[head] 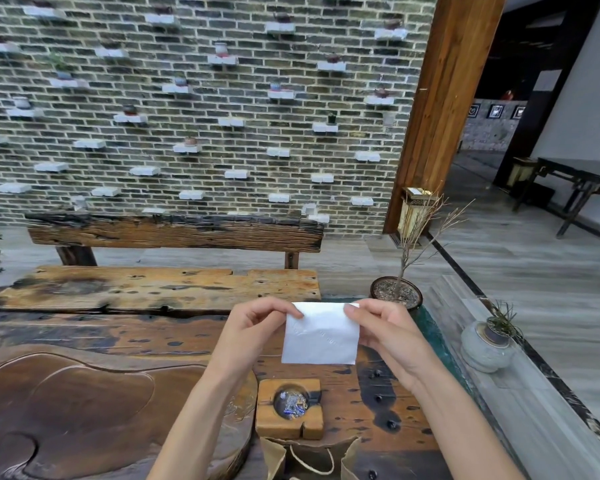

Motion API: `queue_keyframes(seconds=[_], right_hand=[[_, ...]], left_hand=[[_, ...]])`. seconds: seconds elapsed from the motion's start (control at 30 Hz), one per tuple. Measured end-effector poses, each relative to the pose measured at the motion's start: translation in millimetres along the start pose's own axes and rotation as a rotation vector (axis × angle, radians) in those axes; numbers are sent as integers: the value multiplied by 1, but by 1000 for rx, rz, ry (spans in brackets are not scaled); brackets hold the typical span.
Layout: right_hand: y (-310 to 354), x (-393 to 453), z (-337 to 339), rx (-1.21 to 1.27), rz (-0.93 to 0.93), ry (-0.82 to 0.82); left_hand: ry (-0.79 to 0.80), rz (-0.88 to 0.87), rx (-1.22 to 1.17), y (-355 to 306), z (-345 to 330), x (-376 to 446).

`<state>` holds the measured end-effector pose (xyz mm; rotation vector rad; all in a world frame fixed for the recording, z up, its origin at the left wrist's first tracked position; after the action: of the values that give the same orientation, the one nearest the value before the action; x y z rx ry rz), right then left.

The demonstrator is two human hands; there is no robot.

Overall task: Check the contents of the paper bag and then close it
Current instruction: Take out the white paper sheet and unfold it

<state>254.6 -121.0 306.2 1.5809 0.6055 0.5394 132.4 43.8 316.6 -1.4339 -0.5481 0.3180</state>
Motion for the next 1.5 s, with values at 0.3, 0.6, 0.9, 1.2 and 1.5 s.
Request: queue_keyframes(seconds=[0.3,0.6,0.9,1.2,1.5], right_hand=[[11,-4,-8,20,160,-80],[12,-12,-19,110,232,-344],[27,-24,-24,-174,491,-512],[33,-25,-13,-107,505,-501],[35,-9,-14,-276,348,24]], left_hand=[[-65,82,-151,14,-27,-7],[-252,-34,-161,-2,-38,-13],[-478,-132,-137,-3,-21,-16],[-501,-225,-66,-13,-14,-13],[165,-197,264,-47,-42,23]])
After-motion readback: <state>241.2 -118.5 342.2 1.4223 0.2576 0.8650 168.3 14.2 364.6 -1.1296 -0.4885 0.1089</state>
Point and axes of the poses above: each hand's wrist, its own x-axis towards the middle knuckle, its own z-axis out of the back of the hand, y = z × x, the point moved 9 cm from there along x, towards the middle knuckle, and after that the axes turned 3 degrees about x, right-handed, at the moved point
